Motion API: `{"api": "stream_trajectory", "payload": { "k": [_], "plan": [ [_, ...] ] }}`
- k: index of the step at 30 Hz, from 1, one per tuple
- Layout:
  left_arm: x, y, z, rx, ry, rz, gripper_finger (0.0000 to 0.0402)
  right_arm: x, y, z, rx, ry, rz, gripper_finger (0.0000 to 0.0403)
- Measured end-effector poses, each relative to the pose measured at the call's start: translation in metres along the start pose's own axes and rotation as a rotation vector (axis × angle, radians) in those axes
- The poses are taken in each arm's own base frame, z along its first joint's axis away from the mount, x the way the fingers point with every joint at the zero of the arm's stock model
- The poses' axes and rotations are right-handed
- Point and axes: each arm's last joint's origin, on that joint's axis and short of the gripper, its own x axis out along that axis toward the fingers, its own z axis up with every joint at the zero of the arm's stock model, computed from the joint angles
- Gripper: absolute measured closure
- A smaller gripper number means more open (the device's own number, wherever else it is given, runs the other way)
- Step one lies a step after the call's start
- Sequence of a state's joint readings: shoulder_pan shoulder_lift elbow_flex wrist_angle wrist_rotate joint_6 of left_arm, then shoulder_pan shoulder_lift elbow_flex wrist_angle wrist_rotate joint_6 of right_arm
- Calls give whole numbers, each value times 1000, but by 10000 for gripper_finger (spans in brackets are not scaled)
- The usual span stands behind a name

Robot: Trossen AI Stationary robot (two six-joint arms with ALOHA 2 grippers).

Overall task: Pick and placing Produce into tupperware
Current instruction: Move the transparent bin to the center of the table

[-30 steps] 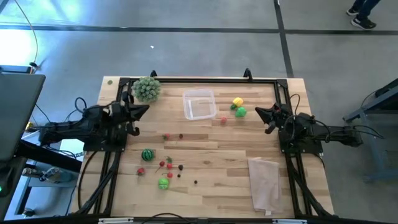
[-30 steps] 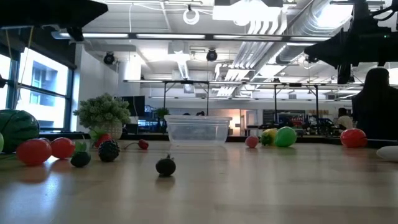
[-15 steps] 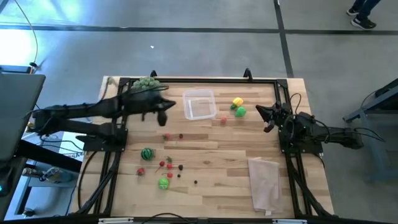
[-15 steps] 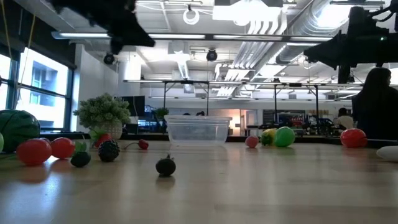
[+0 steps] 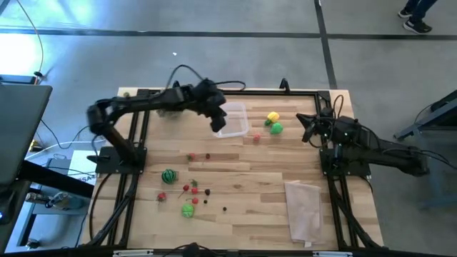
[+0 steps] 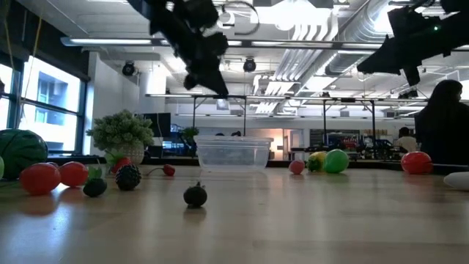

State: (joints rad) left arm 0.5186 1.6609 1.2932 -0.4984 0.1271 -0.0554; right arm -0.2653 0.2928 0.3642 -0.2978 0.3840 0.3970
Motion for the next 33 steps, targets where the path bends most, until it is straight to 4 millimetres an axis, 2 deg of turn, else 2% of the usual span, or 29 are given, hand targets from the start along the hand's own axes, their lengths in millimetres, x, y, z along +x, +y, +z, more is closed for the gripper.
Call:
{"api": "stream_trajectory", "payload": {
  "k": [7,12,15,23,33],
  "plan": [
    [55,7,-1,10,137,9,401,11,8,6,-5,197,-72,403],
    [76,5,-10,11,200,-14,401,22,12,3,-23,261,-76,403],
    [82,-6,-14,48,233,-35,401,27,13,0,-33,297,-73,403],
    [85,-55,-21,162,237,-91,401,31,14,-4,-45,326,-83,403],
    [84,-91,-30,232,251,-116,401,31,15,-4,-38,344,-46,403]
  ]
}}
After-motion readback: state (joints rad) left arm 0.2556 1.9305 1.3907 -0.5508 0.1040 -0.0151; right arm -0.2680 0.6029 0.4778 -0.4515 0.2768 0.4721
